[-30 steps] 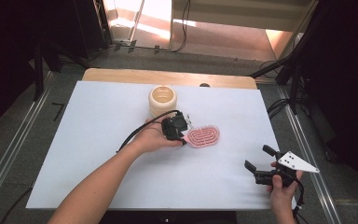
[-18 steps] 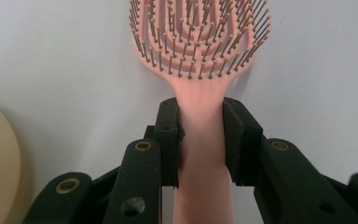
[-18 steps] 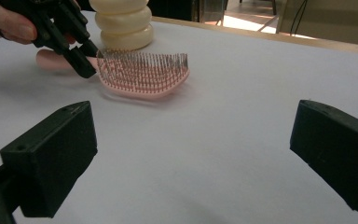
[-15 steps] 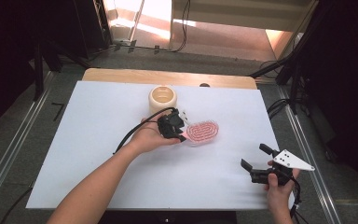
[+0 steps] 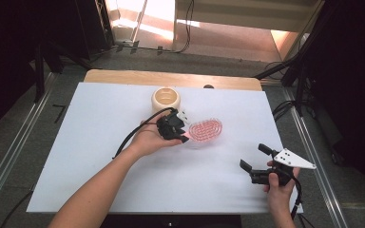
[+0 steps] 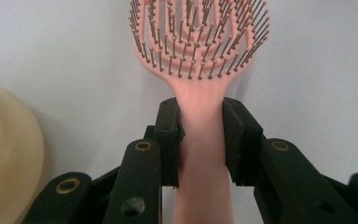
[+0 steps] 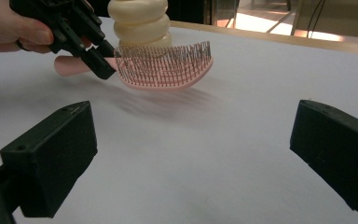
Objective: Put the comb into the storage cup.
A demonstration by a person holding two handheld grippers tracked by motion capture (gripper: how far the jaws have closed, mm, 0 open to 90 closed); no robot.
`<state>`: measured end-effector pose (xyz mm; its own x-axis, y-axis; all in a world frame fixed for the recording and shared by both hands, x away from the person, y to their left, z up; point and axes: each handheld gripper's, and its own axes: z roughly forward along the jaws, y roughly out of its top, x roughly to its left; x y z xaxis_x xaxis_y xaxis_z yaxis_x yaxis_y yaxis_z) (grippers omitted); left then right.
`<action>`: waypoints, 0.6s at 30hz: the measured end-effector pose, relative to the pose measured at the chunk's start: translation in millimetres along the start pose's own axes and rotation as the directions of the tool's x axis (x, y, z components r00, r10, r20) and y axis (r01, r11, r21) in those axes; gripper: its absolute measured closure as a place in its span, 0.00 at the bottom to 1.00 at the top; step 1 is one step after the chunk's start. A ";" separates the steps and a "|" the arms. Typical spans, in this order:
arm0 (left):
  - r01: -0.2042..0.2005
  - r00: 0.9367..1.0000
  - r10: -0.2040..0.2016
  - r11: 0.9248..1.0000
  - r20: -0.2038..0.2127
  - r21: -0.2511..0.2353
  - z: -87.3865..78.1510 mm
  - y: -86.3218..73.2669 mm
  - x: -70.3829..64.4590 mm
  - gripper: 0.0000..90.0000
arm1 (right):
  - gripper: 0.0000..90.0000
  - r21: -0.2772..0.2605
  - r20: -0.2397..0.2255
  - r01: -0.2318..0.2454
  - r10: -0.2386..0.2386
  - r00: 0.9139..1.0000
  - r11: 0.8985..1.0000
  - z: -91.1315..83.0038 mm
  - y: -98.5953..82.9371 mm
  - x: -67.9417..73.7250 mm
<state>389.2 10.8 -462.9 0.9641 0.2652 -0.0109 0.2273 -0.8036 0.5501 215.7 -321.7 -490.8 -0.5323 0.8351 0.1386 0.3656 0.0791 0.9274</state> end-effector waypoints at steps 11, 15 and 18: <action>0.007 1.000 -0.007 0.998 -0.004 -0.055 -8.0 -2.8 -5.7 0.79 | 0.00 0.010 -0.041 -0.077 0.077 0.996 0.997 27.0 23.9 19.0; 0.005 1.000 -0.006 0.997 -0.003 -0.073 -11.8 -3.6 -7.1 0.79 | 0.00 0.001 -0.042 -0.096 0.096 0.994 0.995 36.1 29.9 22.3; 0.012 1.000 -0.013 0.996 -0.009 -0.093 -15.1 -5.2 -7.4 0.79 | 0.00 -0.001 -0.064 -0.121 0.121 0.991 0.993 41.0 33.7 23.9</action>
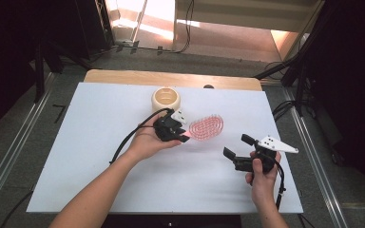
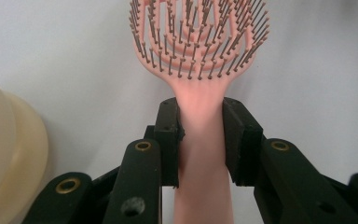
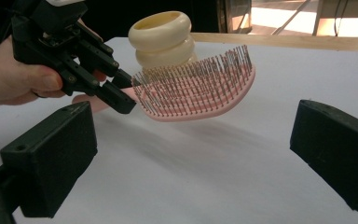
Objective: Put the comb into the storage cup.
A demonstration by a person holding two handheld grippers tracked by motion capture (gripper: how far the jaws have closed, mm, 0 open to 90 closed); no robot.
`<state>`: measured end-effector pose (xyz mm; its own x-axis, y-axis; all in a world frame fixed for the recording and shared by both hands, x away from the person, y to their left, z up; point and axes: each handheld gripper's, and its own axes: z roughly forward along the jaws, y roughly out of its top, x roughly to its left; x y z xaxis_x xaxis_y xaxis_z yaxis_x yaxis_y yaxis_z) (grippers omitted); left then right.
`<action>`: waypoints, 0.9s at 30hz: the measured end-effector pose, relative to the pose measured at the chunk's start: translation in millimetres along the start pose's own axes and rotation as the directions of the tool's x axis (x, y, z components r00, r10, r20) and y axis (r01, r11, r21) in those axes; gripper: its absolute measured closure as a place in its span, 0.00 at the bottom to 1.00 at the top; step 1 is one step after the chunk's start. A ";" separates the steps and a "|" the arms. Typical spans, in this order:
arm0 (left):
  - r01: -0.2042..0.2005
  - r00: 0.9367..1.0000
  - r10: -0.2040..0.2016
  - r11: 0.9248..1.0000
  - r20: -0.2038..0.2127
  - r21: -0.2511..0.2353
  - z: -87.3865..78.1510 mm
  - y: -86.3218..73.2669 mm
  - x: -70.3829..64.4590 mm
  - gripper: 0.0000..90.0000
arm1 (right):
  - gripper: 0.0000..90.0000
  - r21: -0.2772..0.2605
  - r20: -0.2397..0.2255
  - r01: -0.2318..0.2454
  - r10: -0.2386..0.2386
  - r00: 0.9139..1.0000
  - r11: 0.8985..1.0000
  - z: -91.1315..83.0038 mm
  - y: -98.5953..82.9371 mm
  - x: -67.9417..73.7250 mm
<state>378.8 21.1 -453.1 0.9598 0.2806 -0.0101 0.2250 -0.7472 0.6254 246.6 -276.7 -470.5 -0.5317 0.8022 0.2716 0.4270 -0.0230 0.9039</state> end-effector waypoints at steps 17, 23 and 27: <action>0.032 0.999 -0.037 0.989 -0.033 -0.144 -20.0 -4.1 -7.0 0.79 | 0.00 -0.032 -0.066 -0.133 0.130 0.989 0.991 22.5 26.8 5.4; 0.036 0.998 -0.045 0.983 -0.048 -0.178 -23.5 -7.0 -7.8 0.79 | 0.00 -0.043 -0.081 -0.182 0.179 0.981 0.982 31.7 32.7 6.9; 0.044 0.997 -0.055 0.978 -0.048 -0.204 -25.1 -8.7 -9.1 0.79 | 0.00 -0.041 -0.085 -0.211 0.207 0.975 0.977 38.8 36.8 8.7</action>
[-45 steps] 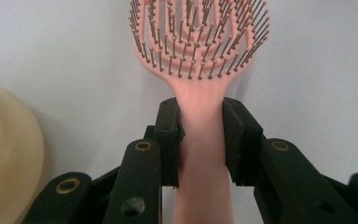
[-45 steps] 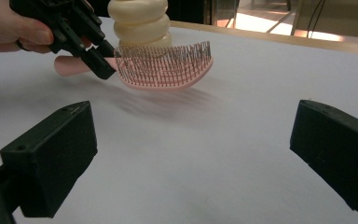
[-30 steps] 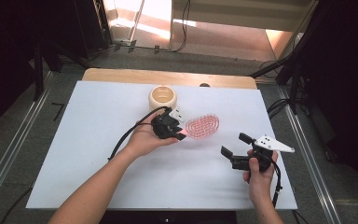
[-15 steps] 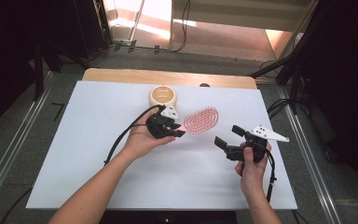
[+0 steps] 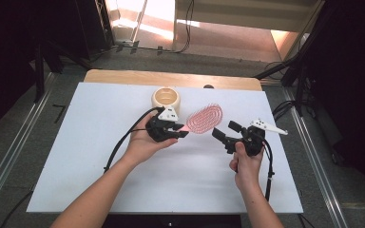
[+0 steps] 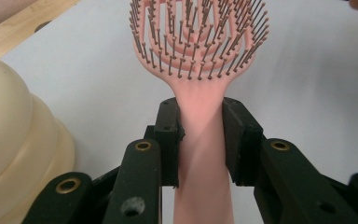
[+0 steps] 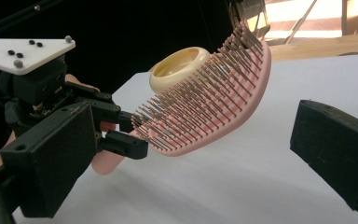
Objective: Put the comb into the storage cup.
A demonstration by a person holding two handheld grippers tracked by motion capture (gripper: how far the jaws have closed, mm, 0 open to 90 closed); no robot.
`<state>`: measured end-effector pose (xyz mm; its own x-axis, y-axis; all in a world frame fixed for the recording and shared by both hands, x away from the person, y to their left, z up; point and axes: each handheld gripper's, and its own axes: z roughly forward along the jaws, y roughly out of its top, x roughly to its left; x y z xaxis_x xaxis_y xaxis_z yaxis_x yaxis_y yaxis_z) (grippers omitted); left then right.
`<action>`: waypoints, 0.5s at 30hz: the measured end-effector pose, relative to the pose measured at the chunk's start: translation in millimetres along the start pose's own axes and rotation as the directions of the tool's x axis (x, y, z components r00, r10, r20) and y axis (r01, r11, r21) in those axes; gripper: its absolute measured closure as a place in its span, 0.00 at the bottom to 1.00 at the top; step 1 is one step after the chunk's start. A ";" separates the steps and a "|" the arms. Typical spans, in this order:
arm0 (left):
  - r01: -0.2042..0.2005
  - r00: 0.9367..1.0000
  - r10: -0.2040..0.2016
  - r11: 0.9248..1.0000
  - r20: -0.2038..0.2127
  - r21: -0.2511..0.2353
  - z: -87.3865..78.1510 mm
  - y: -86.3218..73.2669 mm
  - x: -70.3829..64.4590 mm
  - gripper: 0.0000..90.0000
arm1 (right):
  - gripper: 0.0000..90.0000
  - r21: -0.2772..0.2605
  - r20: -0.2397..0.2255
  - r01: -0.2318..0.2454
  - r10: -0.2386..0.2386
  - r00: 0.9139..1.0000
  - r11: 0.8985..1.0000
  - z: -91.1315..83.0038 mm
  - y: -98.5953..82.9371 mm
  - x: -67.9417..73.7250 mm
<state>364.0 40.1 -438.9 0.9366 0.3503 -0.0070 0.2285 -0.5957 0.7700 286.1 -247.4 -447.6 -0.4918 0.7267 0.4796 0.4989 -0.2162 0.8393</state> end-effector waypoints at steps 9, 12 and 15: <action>-0.002 1.000 0.001 0.999 -0.010 -0.041 -3.8 -0.3 -4.0 0.79 | 0.00 -0.017 -0.010 -0.080 0.080 0.997 0.997 16.0 5.0 4.4; -0.005 1.000 0.004 0.999 -0.016 -0.050 -4.3 -0.8 -6.1 0.79 | 0.00 -0.022 -0.023 -0.108 0.107 0.994 0.994 20.8 7.3 4.6; -0.009 1.000 0.008 0.999 -0.018 -0.053 -4.4 -1.4 -8.0 0.79 | 0.00 -0.025 -0.027 -0.130 0.129 0.991 0.991 25.7 10.0 5.1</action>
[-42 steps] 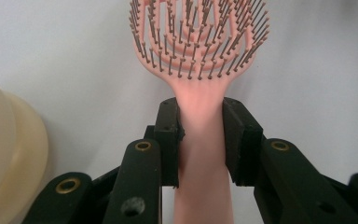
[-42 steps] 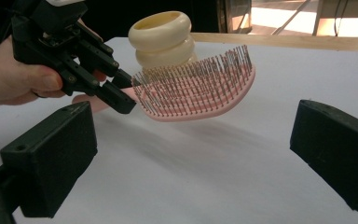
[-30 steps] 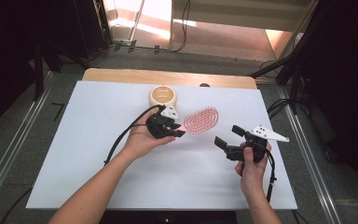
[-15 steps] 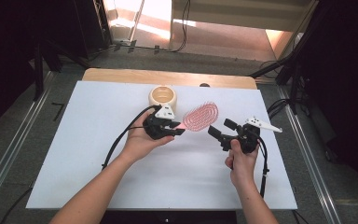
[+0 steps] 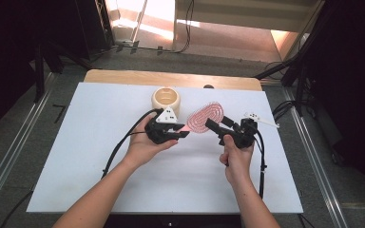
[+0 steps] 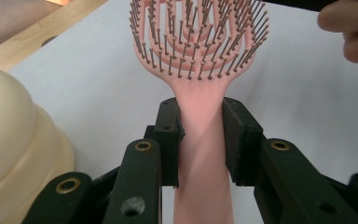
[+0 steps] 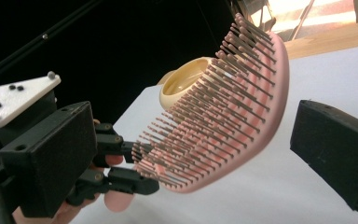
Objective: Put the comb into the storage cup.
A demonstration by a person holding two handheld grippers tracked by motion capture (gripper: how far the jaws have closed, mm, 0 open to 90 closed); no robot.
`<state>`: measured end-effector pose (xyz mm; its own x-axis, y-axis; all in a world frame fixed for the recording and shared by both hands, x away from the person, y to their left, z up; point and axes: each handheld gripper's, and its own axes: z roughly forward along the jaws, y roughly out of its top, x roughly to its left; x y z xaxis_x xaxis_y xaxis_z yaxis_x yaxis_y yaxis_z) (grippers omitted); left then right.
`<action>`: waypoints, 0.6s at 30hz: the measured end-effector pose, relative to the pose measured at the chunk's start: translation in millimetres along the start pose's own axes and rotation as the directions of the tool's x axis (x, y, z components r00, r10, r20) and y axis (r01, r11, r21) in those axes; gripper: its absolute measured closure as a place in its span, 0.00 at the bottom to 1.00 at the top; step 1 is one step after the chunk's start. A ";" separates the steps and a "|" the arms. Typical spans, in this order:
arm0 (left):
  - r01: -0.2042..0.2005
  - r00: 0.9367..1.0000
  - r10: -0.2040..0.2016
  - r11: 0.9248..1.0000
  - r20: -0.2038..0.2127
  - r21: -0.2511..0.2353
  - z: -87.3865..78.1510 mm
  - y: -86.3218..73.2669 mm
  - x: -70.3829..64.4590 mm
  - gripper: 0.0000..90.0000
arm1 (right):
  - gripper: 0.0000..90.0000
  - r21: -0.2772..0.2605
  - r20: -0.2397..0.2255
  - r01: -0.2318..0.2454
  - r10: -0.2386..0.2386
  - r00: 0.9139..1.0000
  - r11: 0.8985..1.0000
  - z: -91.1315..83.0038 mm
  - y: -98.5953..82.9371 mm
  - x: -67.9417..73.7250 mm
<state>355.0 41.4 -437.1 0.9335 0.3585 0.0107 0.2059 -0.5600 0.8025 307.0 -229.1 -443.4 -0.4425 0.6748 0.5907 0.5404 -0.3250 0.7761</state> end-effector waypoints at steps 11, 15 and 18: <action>-0.005 1.000 0.005 1.000 -0.005 -0.021 -0.8 0.0 -3.1 0.79 | 0.05 0.002 -0.008 -0.128 0.128 0.992 0.992 21.2 2.5 -2.0; -0.006 1.000 0.006 1.000 -0.007 -0.022 -0.6 -0.4 -3.2 0.79 | 0.11 -0.003 -0.008 -0.173 0.173 0.985 0.985 27.1 2.2 -3.8; -0.008 1.000 0.008 1.000 -0.009 -0.023 -0.2 -0.7 -3.8 0.79 | 0.16 -0.004 -0.017 -0.210 0.210 0.978 0.978 29.8 2.2 -4.1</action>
<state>351.2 40.6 -437.6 0.9322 0.3613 0.0223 0.1918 -0.5454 0.8159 331.3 -212.8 -450.6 -0.3312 0.5803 0.7440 0.6187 -0.4618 0.6356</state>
